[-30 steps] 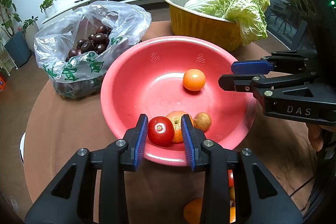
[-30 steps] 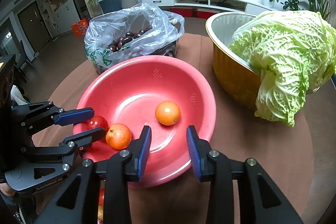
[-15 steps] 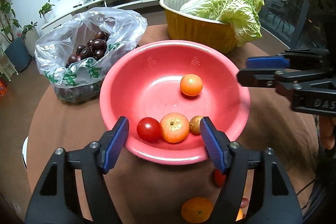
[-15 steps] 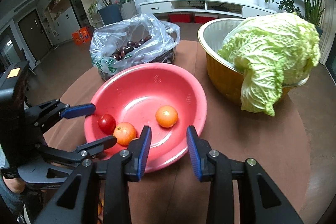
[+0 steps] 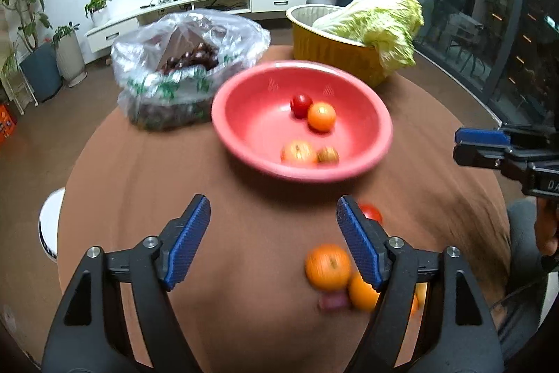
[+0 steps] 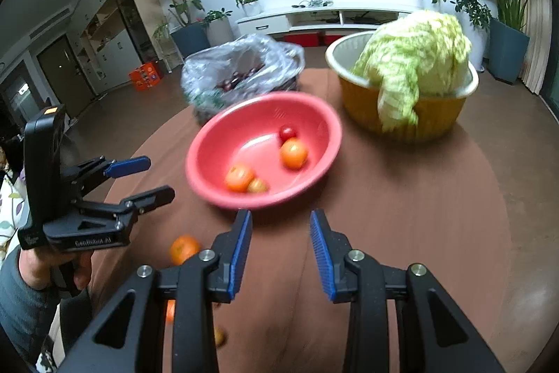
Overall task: Organize fruits
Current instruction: 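Withdraw both grippers from the bowl back toward the fruit pile, then grasp a brown potato with the right gripper while the left gripper grasps a blood orange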
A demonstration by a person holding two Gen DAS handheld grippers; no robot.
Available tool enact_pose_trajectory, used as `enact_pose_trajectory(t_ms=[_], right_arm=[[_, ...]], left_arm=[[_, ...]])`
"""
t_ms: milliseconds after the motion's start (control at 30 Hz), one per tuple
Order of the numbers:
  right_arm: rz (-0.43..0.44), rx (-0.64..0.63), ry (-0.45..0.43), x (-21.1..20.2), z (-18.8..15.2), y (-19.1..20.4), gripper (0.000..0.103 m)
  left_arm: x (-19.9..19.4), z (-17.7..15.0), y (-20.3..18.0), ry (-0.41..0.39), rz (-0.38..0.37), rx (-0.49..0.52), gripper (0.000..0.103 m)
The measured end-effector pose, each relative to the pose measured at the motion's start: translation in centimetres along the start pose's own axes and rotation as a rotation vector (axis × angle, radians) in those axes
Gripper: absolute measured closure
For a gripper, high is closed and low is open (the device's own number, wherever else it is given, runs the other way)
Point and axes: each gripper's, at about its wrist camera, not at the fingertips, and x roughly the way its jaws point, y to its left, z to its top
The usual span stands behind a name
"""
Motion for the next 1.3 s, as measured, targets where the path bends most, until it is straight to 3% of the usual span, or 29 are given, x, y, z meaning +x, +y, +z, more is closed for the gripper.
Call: enact_pose_trajectory(t_ms=[333,500,1000,1067,1300], right_arm=[[0.036,-0.042,0.121,0.9,-7.4,3.4,0.065],[0.035,-0.120,0.143,1.7,-8.5,5.1,0.065],[0.008,-0.223,0.177,4.2,-9.1,6.0,0.068],[0.023,-0.222,0.177,4.2,-9.1,5.9,0.073],[0.032,-0.154,0.148,2.3,-9.3,4.3,0.073]], left_arm=[[-3.6,-8.8,-3.7,0.057,-0.030,0.020,0.029],[-4.4,-11.6,-4.9,0.080,-0.029,0.018,0.029],[-3.9,-11.6,-5.0,0.092,-0.020,-0.005,0.029],[-3.8,-11.3,-5.1,0.090,-0.023,-0.003,0.029],[-2.4,-10.2,-6.7,0.098,-0.047,0.033,0.029]])
